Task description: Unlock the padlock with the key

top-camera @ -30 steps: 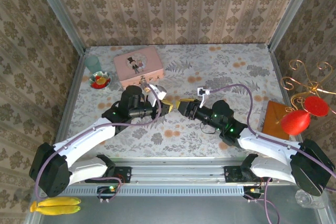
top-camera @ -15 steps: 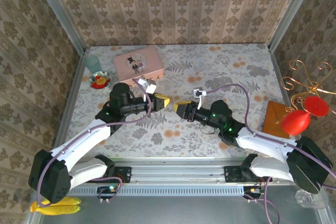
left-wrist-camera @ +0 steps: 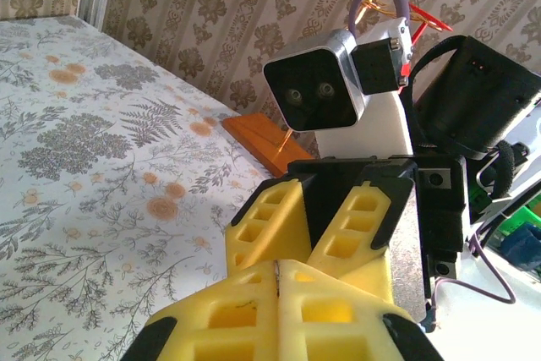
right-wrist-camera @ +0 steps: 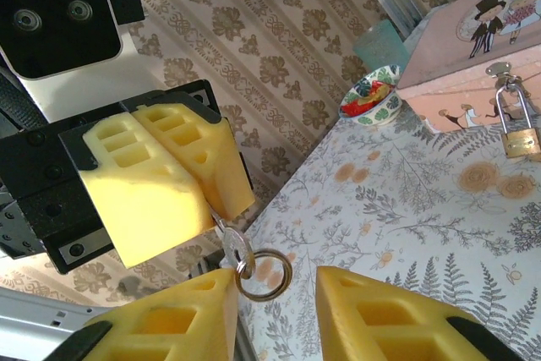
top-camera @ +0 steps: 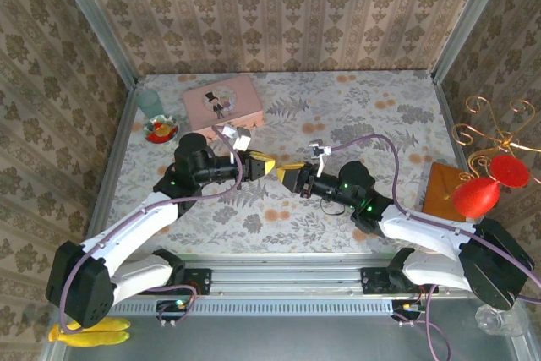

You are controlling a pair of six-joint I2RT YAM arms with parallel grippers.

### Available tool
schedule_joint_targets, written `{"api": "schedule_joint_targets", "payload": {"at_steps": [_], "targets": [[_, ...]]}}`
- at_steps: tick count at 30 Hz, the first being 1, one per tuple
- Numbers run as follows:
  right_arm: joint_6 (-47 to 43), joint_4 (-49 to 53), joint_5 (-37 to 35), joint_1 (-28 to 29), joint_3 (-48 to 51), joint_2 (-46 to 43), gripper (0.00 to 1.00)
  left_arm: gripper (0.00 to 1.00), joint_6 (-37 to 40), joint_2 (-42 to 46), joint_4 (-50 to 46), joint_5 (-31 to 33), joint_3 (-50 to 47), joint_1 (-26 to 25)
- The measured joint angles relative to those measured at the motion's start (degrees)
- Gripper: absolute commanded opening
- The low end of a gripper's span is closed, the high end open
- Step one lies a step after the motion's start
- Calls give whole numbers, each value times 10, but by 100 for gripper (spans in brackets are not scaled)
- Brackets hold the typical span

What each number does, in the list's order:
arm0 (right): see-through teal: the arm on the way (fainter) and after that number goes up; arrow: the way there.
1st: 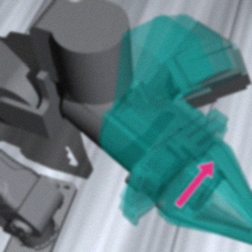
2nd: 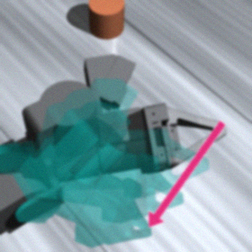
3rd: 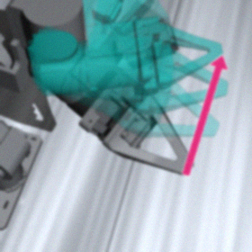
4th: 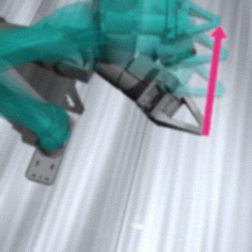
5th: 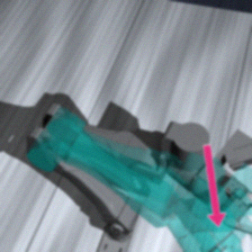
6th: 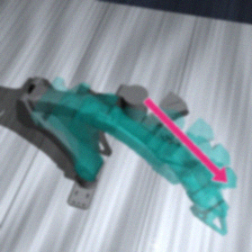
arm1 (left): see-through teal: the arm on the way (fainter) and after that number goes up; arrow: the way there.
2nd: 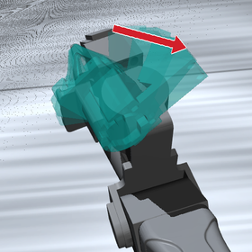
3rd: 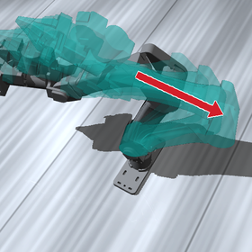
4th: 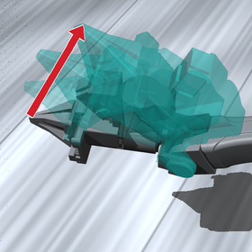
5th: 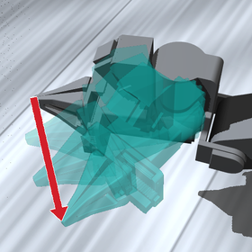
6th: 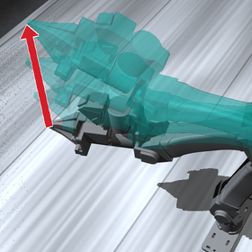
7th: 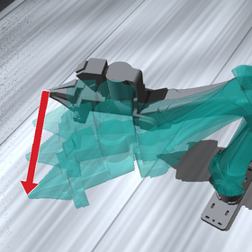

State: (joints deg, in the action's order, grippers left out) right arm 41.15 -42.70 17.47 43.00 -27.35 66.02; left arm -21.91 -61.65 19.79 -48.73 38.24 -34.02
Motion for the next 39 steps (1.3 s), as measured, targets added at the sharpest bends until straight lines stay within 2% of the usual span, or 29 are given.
{"api": "schedule_joint_targets", "payload": {"at_steps": [6,17,39], "targets": [[-5,0,0,0,0,0,30,0,0,0,0,0,0,0],[-10,-3,-2,0,0,-4,38,0,0,-1,0,0,0,0],[-24,-9,2,1,0,-5,31,0,0,-7,5,-6,0,0]]}}
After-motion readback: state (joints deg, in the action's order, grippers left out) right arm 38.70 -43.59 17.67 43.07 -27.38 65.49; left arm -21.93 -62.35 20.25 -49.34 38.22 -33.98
